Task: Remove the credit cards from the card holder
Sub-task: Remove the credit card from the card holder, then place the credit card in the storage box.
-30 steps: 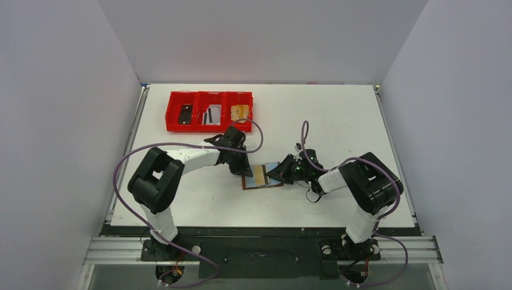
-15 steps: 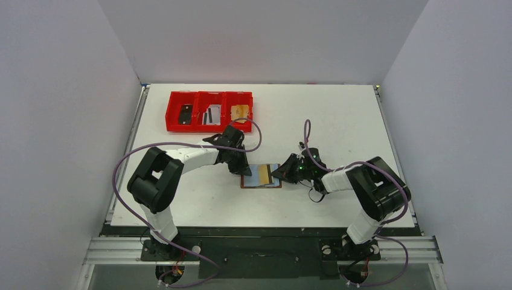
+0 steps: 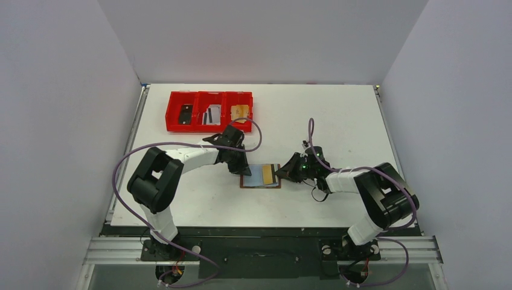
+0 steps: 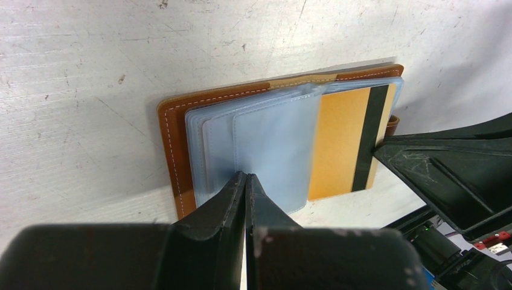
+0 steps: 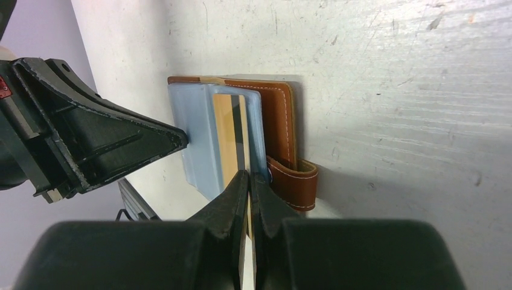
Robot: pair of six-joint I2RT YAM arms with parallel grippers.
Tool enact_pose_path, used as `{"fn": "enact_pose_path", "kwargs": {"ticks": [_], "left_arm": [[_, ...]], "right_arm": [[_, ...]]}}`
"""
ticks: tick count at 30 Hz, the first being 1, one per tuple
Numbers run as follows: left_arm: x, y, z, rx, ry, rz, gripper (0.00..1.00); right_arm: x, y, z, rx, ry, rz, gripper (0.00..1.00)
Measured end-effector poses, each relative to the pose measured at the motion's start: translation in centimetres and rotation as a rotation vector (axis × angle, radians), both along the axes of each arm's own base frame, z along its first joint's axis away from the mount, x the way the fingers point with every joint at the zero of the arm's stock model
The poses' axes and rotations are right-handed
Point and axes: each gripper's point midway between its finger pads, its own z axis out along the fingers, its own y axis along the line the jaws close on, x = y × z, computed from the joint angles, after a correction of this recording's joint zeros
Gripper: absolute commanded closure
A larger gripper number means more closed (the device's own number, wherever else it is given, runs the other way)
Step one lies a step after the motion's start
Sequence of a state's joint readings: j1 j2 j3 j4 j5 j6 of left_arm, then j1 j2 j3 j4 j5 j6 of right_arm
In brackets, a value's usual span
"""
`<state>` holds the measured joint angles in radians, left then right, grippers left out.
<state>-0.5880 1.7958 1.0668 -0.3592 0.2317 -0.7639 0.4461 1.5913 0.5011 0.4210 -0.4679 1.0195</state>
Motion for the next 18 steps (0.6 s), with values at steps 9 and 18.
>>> {"fn": "enact_pose_path", "kwargs": {"ticks": [9, 18], "left_arm": [[0.2, 0.3, 0.2, 0.025, -0.01, -0.01, 0.91], [1.4, -0.8, 3.4, -0.024, -0.071, -0.034, 0.63]], "right_arm": [[0.1, -0.3, 0.7, -0.012, -0.002, 0.002, 1.0], [1.0, 0.4, 2.6, 0.015, -0.03, 0.009, 1.0]]}}
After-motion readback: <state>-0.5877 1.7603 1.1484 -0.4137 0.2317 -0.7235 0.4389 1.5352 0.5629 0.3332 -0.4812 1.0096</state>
